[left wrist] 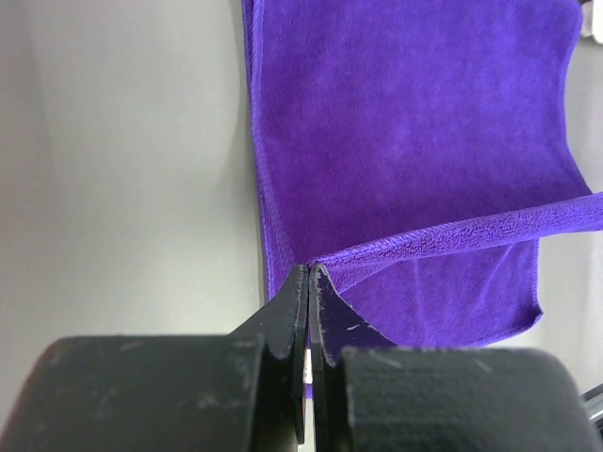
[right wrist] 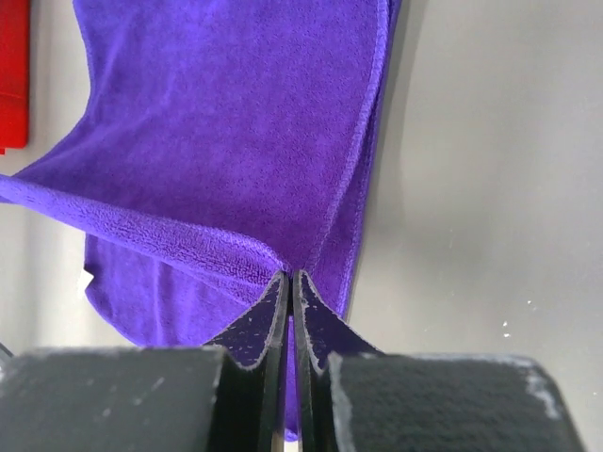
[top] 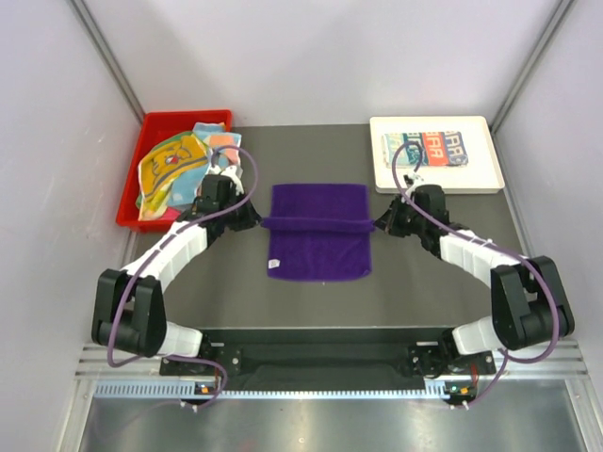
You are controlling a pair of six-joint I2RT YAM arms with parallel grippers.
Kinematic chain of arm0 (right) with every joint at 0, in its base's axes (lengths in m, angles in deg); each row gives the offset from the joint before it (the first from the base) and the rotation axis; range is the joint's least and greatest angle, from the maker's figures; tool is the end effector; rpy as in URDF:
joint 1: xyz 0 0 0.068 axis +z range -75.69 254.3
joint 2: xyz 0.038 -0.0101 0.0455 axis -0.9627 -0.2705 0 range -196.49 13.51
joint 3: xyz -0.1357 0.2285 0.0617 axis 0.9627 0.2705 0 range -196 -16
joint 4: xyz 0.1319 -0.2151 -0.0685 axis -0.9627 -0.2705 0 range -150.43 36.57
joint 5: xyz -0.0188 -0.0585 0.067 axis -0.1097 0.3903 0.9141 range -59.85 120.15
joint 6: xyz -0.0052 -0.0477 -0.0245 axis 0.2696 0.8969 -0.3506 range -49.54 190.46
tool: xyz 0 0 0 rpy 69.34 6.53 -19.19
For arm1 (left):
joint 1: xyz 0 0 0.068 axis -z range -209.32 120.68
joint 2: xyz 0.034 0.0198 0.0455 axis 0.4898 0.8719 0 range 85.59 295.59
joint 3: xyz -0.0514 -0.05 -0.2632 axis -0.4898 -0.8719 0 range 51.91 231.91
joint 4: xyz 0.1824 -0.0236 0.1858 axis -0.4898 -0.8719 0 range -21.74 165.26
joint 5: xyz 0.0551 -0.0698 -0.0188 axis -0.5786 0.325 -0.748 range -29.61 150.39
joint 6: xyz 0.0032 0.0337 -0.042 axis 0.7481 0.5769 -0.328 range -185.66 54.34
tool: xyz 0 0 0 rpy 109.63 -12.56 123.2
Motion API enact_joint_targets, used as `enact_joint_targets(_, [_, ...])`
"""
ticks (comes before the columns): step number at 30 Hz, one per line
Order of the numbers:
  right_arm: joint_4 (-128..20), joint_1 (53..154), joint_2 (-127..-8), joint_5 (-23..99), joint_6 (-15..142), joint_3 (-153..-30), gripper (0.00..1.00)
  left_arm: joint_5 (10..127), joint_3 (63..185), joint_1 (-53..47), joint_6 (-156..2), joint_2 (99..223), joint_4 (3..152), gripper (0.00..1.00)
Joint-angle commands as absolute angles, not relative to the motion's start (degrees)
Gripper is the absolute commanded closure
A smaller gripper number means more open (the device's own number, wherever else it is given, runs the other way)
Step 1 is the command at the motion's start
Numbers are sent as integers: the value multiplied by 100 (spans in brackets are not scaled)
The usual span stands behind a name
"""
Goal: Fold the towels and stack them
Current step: Fold the towel
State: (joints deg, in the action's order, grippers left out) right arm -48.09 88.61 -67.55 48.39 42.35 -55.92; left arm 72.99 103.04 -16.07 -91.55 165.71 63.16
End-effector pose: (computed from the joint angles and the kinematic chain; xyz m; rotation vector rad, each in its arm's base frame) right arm 0.2787 0.0824 0.1952 0.0874 2.2629 0.7557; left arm 0.2902 -0.0763 0.2359 -0.1405 2.3376 -0.5996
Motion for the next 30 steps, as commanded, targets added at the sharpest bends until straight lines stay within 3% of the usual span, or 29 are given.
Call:
enact_joint_targets(1, [-4359,8960,-6428,4518,4199,-5511,100,7049,10148,-1614,-9142,16250,6392,100])
enact_joint_targets(30, [-4447,9188,-5549,4324,4137,-4747,100,6557,9823,-1157,-9335,15836,5768,100])
